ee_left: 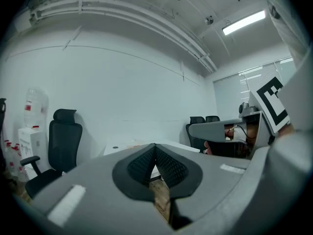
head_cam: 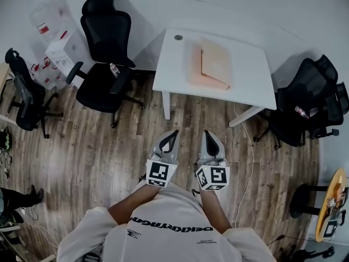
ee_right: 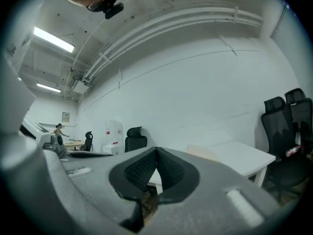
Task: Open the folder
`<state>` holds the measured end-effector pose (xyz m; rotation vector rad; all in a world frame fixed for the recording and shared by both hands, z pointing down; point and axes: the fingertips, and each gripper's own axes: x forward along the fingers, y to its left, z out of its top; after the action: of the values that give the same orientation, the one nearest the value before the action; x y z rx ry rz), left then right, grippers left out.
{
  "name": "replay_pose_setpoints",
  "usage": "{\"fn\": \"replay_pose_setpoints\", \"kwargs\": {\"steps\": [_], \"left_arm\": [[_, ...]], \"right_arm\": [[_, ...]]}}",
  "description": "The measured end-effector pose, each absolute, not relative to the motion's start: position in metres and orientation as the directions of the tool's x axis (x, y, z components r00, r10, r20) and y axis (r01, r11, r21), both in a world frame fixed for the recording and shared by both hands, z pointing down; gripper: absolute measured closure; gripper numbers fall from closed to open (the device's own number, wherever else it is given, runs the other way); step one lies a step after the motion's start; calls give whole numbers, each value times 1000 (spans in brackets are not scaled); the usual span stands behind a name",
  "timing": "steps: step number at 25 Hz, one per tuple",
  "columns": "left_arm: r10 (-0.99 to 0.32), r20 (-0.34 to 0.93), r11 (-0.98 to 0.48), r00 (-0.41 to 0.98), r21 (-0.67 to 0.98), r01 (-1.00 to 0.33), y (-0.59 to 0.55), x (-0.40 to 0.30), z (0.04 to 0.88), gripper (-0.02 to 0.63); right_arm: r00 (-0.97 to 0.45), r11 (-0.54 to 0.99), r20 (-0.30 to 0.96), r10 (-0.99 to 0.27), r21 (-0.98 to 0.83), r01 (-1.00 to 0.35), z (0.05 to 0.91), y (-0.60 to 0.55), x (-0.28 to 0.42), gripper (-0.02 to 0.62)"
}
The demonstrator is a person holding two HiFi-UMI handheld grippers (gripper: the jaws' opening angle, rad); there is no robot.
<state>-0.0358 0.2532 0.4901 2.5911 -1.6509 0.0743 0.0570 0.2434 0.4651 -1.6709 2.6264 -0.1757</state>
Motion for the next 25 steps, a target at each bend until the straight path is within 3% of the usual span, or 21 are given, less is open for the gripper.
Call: {"fn": "replay_pose_setpoints", "kwargs": {"steps": [13,25], "left_arm": [[-868,81,-487,490,50,-872,50,-69,471,614],[-816,96,-558,570,122,-821,-62,-83,477,606]], "right_arm": [[-396,389,69,-916,-98,-916,441,43,13,598],[-357,348,100,-929,-97,-933,438,-58,-9,598]]}}
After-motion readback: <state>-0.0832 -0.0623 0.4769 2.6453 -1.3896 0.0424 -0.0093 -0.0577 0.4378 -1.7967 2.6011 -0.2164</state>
